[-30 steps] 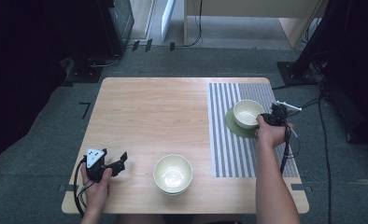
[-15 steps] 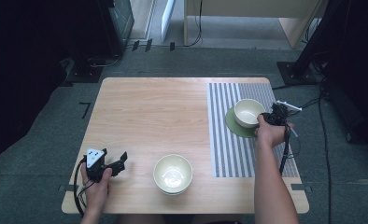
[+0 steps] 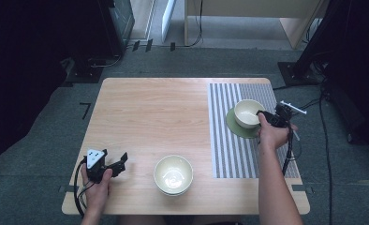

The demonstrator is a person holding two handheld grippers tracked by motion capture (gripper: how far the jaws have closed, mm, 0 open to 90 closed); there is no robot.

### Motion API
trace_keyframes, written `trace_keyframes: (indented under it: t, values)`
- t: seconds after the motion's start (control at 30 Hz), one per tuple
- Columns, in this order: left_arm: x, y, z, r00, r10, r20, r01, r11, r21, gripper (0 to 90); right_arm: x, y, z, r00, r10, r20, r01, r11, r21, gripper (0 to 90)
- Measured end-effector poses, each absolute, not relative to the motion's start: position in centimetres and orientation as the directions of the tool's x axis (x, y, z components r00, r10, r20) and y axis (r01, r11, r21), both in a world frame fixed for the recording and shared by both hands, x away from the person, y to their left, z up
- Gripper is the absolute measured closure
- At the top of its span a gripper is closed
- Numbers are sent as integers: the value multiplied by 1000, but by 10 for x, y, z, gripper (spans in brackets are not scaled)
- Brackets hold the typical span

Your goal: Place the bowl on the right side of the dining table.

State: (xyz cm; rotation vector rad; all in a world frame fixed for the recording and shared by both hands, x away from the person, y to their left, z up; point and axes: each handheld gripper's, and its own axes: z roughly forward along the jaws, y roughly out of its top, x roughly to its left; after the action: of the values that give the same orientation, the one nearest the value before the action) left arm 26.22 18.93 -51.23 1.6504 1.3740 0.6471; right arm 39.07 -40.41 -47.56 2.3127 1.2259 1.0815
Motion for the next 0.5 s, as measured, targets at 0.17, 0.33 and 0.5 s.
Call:
trace_keyframes:
  t: [0.17, 0.33, 0.5]
  values:
    - [262, 189, -512, 256, 957, -135, 506, -14, 863, 128, 385, -401, -472, 308, 832, 462, 584, -549, 598, 324]
    - [262, 189, -512, 256, 957, -135, 506, -14, 863, 128, 380, -401, -469, 336, 854, 397, 572, -520, 634, 272]
    - [262, 189, -512, 257, 957, -134, 506, -15, 863, 128, 371, -401, -467, 304, 864, 401, 557, -503, 661, 274]
